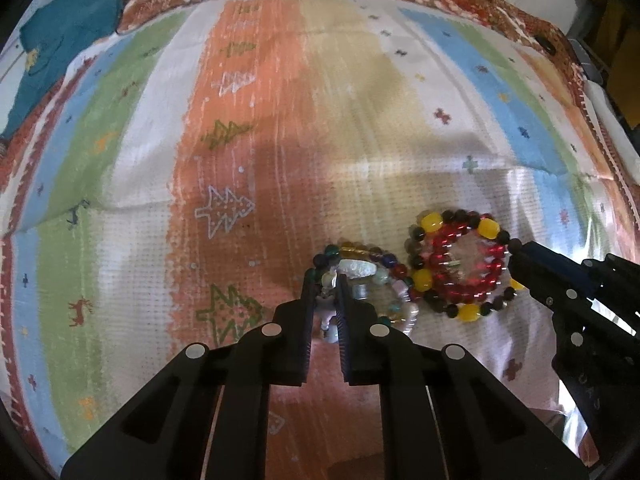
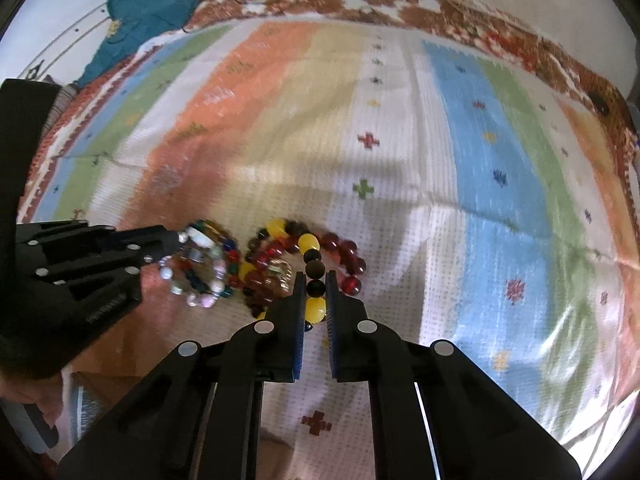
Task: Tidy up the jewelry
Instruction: 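Grasp the white bead bracelet with the left tool while the right tool grasps the yellow-and-black bracelet, then carry the white bracelet with the left tool while the right tool carries the yellow-and-black bracelet into the tin, then open both tools to release the bracelets inside the tin box, then move the left tool to the multicolour bracelet while the right tool nears the red bracelet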
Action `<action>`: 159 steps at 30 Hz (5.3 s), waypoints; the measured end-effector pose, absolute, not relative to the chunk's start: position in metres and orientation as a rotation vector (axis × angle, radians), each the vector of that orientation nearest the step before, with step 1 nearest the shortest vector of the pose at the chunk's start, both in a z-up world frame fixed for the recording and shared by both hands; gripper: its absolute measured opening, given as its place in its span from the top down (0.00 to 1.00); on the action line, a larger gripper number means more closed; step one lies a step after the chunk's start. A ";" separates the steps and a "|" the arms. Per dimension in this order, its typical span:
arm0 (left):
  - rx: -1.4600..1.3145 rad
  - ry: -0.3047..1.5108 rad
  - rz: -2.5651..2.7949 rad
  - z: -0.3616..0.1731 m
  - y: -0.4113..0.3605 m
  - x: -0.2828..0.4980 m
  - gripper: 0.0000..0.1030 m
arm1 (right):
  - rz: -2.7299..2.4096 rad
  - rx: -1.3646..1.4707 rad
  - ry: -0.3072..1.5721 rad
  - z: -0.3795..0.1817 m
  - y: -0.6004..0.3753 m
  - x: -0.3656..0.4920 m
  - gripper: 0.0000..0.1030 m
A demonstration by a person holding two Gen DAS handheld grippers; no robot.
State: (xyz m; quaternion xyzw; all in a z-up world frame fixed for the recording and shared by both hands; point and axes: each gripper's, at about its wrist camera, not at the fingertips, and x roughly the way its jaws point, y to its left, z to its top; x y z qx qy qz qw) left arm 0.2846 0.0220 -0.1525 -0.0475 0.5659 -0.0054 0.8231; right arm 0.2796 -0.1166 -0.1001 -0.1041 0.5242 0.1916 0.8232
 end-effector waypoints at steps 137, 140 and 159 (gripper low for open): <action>-0.103 1.017 0.048 -0.066 0.034 0.184 0.39 | 0.354 -0.163 0.985 -0.034 -0.154 0.208 0.34; -0.104 1.029 0.046 -0.068 0.035 0.191 0.38 | 0.346 -0.163 0.997 -0.039 -0.155 0.214 0.33; -0.141 1.044 0.016 -0.099 0.050 0.236 0.35 | 0.334 -0.147 1.055 -0.074 -0.150 0.251 0.31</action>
